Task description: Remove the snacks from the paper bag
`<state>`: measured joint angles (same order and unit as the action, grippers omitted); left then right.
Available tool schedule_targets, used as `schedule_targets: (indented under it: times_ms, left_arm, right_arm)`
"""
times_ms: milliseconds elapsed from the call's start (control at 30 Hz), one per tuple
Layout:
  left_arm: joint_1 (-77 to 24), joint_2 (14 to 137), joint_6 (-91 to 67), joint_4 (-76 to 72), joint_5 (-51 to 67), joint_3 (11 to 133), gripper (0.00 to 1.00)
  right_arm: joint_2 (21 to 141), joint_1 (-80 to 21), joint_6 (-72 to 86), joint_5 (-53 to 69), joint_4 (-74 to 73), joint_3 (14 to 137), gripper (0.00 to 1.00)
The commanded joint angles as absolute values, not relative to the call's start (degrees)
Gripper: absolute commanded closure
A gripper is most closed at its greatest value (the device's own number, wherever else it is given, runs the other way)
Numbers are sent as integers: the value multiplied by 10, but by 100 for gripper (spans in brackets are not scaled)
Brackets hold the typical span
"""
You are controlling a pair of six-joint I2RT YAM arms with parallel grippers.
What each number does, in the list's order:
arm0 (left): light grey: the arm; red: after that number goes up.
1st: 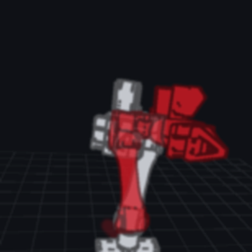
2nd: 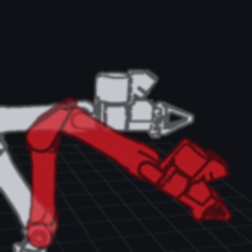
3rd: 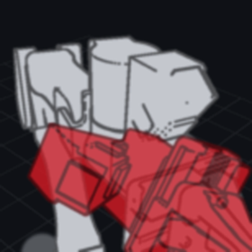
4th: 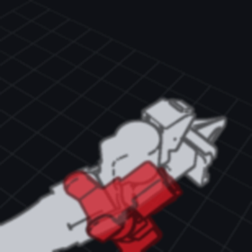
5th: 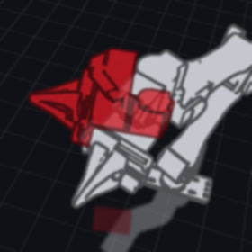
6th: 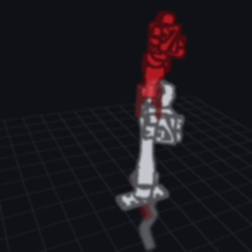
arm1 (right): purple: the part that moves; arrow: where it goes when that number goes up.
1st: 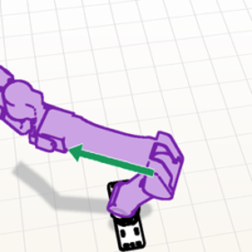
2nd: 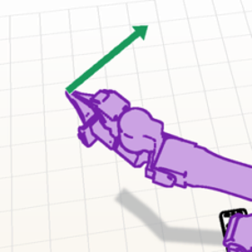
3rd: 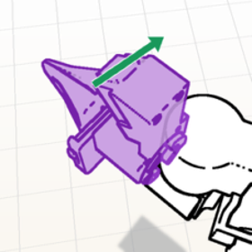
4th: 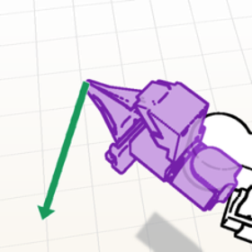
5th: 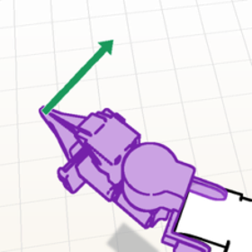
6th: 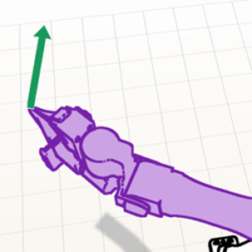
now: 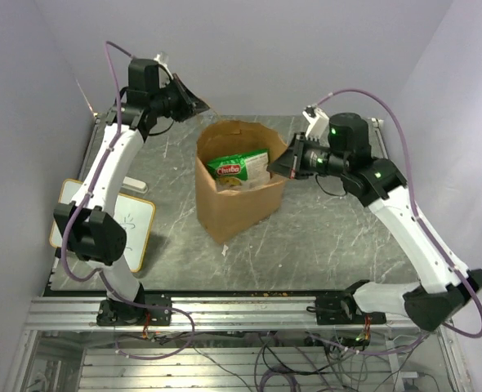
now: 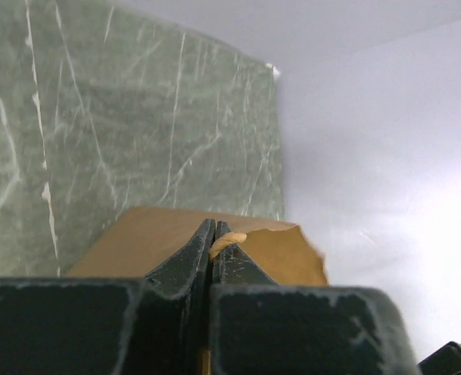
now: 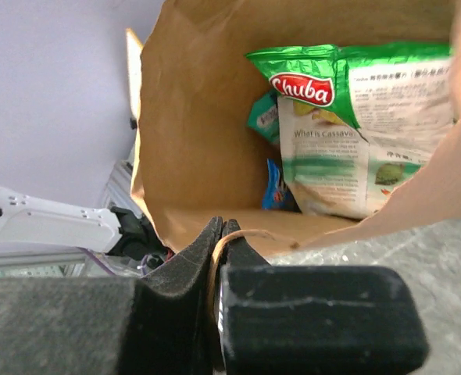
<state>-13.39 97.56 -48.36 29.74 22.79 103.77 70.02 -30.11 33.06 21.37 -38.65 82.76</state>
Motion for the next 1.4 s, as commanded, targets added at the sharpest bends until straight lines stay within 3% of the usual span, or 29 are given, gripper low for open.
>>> schedule_targets:
  times_ms: [0, 267, 733, 867, 1100, 1367]
  left_arm:
    - [-94, 1016, -451, 255, 246, 1143, 93]
    - [-64, 1085, -445, 168, 325, 1278, 93]
    - [-72, 892, -536, -5, 421, 893, 93]
    - [-85, 863, -527, 28, 424, 872, 93]
    - [-101, 855, -491, 86, 411, 897, 93]
    - [-101, 854, -481, 126, 404, 903, 93]
  right_arm:
    - [757, -301, 314, 283, -291, 872, 100]
    - [895, -310, 329, 337, -193, 937, 100]
    - [792, -351, 321, 316, -176, 680, 100]
    - [780, -352, 323, 311, -186, 668, 100]
    - [792, -351, 258, 274, -292, 743, 82]
    - [806, -351, 111, 98, -436, 853, 61]
